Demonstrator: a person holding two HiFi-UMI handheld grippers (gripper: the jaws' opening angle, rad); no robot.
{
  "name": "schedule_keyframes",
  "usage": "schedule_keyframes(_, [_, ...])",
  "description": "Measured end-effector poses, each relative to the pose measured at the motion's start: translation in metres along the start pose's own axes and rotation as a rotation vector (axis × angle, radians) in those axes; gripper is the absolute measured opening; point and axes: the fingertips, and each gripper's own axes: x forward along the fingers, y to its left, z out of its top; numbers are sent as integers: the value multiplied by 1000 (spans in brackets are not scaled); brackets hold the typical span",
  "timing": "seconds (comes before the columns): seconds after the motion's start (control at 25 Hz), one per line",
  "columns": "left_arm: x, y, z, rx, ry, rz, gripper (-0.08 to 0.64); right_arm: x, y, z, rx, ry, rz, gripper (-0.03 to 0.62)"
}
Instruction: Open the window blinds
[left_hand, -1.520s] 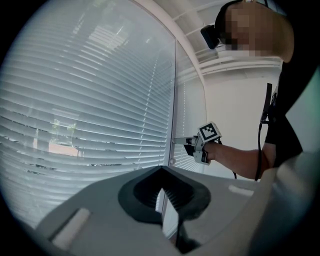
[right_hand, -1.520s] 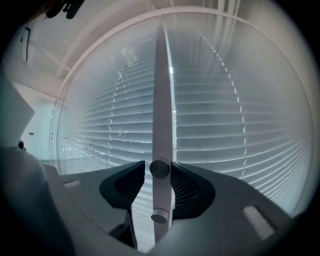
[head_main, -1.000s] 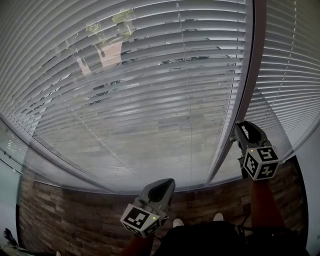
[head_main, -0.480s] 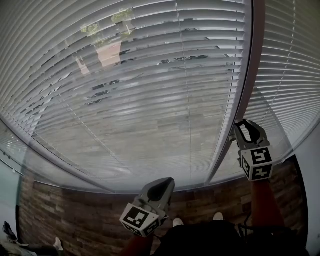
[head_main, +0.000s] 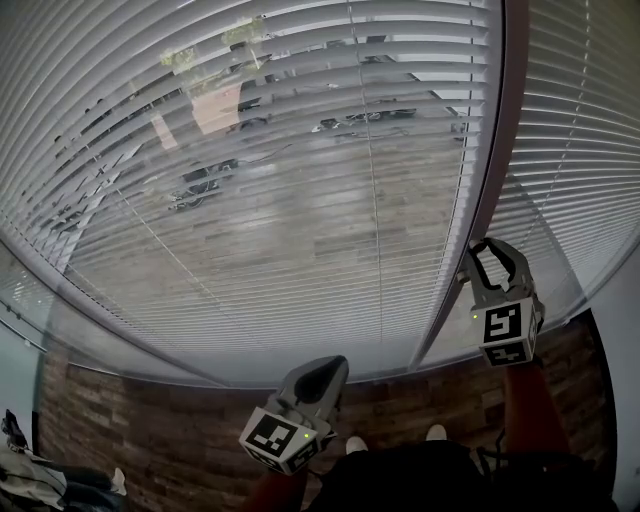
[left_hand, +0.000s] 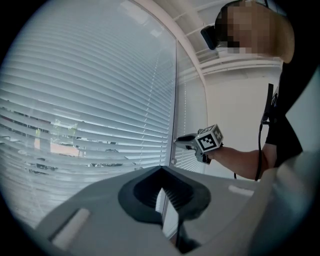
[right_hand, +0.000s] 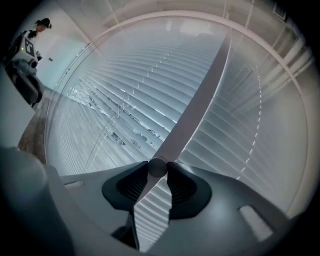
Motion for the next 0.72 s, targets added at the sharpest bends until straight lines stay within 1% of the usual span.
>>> schedule_keyframes(0.24, [1,-2,0,4,-5,-7,0,1,2,-4,-173,20,-41,147])
schedule_keyframes(0.36, [1,0,-1,1,-10,0,0,2,4,-5,-238,34,-53,149])
schedule_keyframes(0.56, [2,0,2,-3,-5,12,0,2,4,-6,-291,43,-63,149])
schedule_keyframes(0.72, [3,-4,11,-7,-27,-3,0,1,4,-5,-302,46,-67,149])
